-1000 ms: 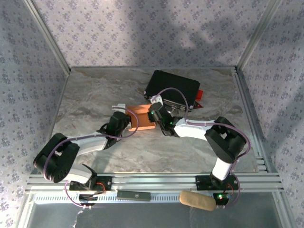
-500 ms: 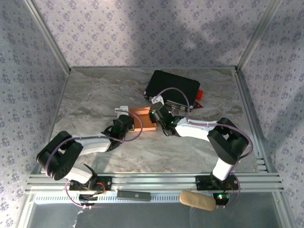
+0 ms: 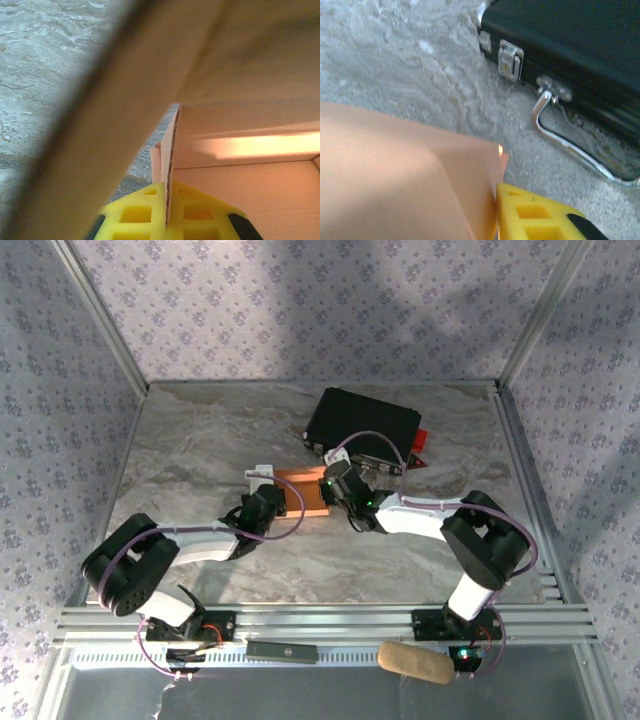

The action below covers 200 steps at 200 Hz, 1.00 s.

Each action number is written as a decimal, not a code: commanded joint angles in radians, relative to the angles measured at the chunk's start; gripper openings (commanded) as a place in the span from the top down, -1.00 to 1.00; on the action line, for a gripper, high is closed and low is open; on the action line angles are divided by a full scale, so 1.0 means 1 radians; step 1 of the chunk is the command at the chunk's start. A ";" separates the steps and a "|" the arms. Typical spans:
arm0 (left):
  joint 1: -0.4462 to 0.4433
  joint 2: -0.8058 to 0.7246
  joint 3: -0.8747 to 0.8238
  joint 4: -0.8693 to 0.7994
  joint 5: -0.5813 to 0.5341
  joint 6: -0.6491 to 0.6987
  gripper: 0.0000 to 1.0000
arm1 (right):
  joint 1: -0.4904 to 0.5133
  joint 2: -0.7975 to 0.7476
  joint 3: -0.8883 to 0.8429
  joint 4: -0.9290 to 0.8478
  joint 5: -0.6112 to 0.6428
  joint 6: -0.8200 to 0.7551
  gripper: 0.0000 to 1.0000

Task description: Fold the paper box

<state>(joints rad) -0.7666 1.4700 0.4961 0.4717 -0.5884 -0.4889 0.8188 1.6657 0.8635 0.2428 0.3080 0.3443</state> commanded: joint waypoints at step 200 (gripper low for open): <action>0.073 -0.688 0.217 -0.920 0.266 -0.418 -0.41 | 0.039 0.003 -0.044 0.075 0.128 -0.154 1.00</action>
<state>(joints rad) -0.7887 0.8181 0.5606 -0.1799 -0.3389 -0.8059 0.8558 1.6718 0.8291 0.2802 0.4053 0.2348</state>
